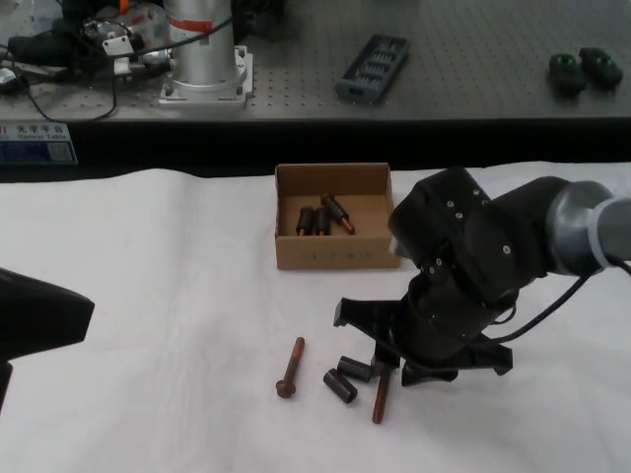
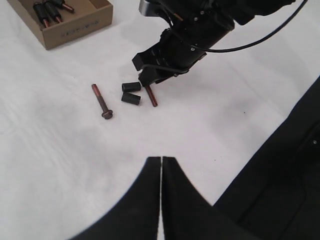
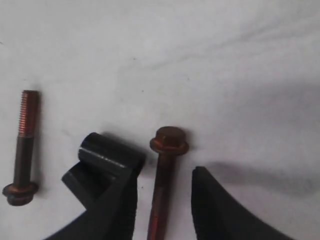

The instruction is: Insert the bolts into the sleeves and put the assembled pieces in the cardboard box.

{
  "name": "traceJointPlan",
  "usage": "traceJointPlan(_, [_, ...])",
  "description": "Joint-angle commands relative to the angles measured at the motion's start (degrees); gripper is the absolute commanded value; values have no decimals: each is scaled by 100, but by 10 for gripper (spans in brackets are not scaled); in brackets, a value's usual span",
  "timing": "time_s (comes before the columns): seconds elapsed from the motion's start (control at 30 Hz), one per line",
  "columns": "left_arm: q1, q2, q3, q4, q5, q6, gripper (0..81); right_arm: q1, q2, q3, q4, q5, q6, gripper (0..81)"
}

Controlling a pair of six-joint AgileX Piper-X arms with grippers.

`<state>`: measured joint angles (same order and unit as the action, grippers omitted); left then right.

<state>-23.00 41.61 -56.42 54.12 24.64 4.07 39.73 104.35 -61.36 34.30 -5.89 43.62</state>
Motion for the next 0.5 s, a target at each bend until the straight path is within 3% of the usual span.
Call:
traceJointPlan(0.0, [-17, -37, -4, -18, 55, 111, 7, -51, 139, -100, 151, -22, -128, 283])
traceJointPlan(0.37, [-17, -37, -4, -18, 55, 111, 7, -51, 249, -177, 139, -32, -125, 283])
traceJointPlan(0.47, [-17, -37, -4, -18, 55, 111, 7, -51, 249, -175, 139, -32, -125, 224])
